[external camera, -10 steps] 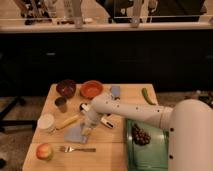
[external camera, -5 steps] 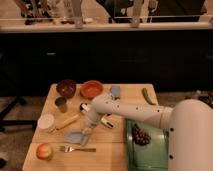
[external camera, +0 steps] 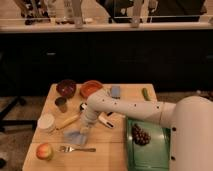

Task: Wipe red bowl with towel

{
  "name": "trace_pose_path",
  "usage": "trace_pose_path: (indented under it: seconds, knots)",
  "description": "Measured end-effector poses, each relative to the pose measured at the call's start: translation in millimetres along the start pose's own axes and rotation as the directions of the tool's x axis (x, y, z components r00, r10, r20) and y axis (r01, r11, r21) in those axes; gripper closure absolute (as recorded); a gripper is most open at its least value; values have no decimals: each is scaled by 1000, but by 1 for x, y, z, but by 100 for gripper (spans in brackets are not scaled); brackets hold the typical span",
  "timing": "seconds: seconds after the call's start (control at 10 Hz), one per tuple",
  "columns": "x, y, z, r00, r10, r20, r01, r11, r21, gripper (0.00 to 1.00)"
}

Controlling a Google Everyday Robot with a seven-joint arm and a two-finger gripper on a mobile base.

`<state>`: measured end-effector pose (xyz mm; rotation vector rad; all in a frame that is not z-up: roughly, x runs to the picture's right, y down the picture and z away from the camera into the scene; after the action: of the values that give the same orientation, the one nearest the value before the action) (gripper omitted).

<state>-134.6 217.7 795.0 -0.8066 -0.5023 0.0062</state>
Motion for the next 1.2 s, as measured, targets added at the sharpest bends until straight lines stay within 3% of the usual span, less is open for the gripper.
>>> trace_pose_path:
  seconds: [0.5, 1.2]
  knots:
    - [-22, -11, -37, 1000, -30, 5, 30, 999, 35, 85]
    - [-38, -58, -61, 996, -24, 88, 19, 998, 60, 85]
